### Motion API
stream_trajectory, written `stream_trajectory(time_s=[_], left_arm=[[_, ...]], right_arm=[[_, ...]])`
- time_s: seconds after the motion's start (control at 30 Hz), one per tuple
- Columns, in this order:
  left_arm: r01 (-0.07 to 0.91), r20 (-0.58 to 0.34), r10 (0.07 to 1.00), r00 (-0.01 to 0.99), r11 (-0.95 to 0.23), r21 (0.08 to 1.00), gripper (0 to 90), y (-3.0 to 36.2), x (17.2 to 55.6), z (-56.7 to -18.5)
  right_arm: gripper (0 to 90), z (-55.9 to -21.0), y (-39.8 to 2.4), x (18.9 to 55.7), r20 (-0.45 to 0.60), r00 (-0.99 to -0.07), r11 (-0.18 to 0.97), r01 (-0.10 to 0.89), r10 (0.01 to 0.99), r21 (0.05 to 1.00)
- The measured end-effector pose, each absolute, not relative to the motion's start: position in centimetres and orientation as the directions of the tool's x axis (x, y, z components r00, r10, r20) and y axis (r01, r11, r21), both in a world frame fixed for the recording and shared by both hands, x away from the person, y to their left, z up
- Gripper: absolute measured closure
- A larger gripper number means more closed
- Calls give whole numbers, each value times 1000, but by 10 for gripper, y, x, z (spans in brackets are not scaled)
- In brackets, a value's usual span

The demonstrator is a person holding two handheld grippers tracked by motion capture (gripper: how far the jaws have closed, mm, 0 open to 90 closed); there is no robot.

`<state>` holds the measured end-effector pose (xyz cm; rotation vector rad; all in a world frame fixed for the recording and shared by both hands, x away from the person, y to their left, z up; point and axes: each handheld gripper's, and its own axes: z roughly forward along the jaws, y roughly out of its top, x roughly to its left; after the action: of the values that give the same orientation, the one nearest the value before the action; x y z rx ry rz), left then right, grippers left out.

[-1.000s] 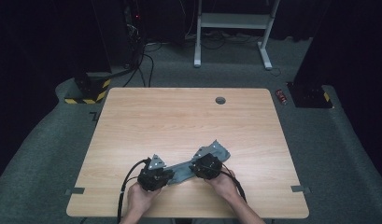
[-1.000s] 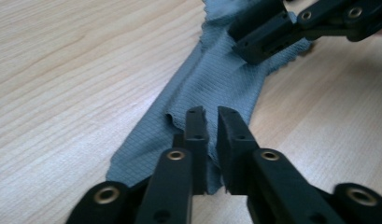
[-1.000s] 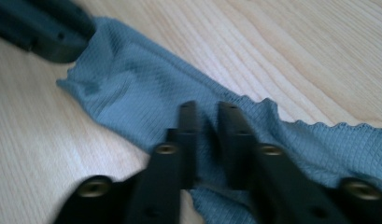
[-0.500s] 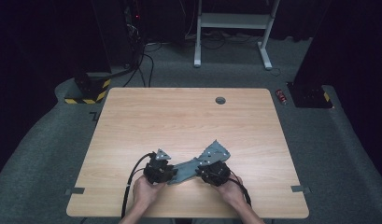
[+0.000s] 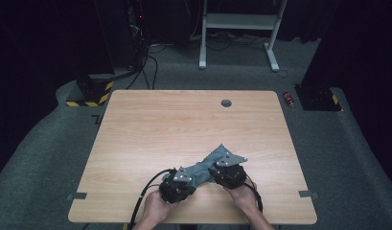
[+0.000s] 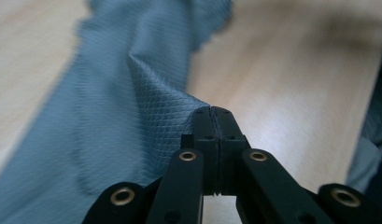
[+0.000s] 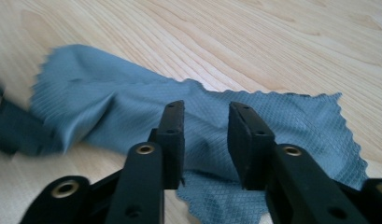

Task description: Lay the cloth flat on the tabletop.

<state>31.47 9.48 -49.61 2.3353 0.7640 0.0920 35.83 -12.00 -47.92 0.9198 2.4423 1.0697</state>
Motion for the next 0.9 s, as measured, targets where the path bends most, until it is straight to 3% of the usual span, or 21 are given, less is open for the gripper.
stream_trajectory(time_s=[0.1,0.27,0.37,0.73,0.9], left_arm=[[506,-139,551,823,-598,622,876,94,312,-500],[555,-156,638,754,-492,671,658,116,315,-492],[600,-172,701,692,-426,677,595,133,321,-490],[690,-226,802,552,-289,664,618,159,338,-495],[668,-159,788,595,-375,642,654,145,335,-499]], right_arm=[[636,-485,-117,362,-36,-736,535,456,676,711],[669,-502,-115,365,-37,-740,579,493,671,650],[692,-507,-115,364,-43,-742,596,500,669,628],[694,-509,-116,363,-42,-741,589,496,670,638],[695,-509,-116,363,-42,-741,589,496,670,638]])
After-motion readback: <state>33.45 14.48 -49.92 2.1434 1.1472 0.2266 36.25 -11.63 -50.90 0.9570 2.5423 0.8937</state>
